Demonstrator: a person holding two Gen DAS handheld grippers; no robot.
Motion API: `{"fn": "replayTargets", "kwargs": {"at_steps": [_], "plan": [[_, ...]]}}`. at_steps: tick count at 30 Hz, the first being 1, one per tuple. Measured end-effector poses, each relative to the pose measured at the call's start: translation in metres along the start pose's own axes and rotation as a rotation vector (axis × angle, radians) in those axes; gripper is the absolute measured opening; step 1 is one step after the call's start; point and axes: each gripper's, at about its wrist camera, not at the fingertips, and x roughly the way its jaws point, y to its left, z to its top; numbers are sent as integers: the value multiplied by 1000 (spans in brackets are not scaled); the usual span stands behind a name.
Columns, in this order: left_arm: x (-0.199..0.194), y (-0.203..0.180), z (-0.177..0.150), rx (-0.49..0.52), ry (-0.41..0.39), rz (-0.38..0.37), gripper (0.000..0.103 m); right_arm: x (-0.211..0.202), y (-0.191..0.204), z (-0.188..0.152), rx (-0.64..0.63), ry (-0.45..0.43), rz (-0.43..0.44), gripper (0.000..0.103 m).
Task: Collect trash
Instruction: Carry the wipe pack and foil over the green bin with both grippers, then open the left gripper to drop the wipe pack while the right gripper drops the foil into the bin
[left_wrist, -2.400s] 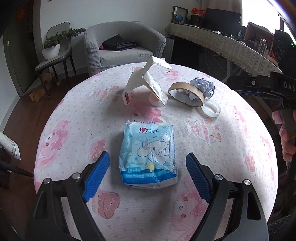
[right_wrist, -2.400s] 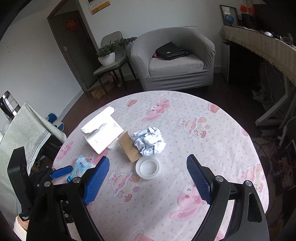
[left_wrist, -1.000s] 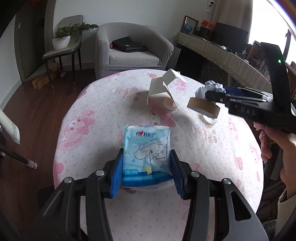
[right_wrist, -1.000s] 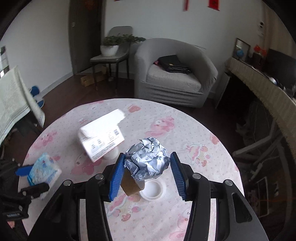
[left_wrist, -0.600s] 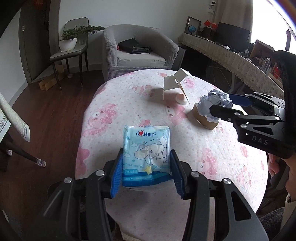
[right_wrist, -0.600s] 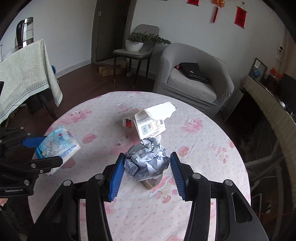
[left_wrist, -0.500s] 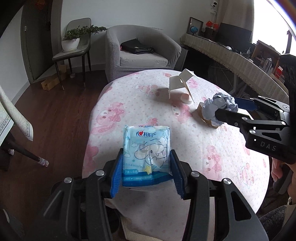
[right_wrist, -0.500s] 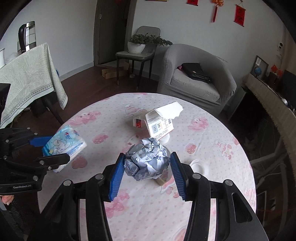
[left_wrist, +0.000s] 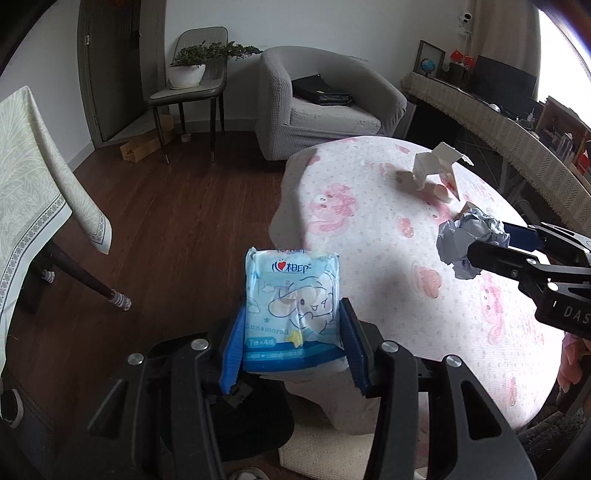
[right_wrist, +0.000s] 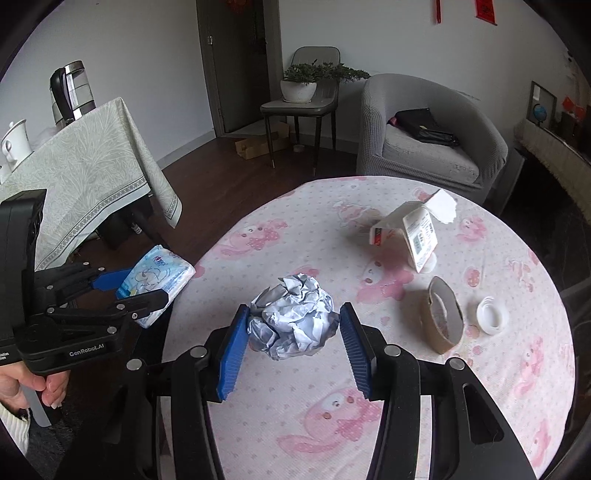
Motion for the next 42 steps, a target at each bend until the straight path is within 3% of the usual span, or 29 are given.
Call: {"fn": "replayTargets", "kwargs": {"at_steps": [12, 23, 37, 42], "plan": [[11, 65, -28, -63, 76, 89, 50, 23, 60, 14, -12, 17, 129, 50], [41, 121, -59, -98, 222, 164, 51, 47, 119, 33, -56, 30, 229, 50], [74, 155, -112, -146, 395, 141, 52, 86, 159, 35, -80, 97, 254, 50], [83, 155, -126, -121, 441, 128, 59, 105, 171, 31, -88, 148, 241, 50]]}}
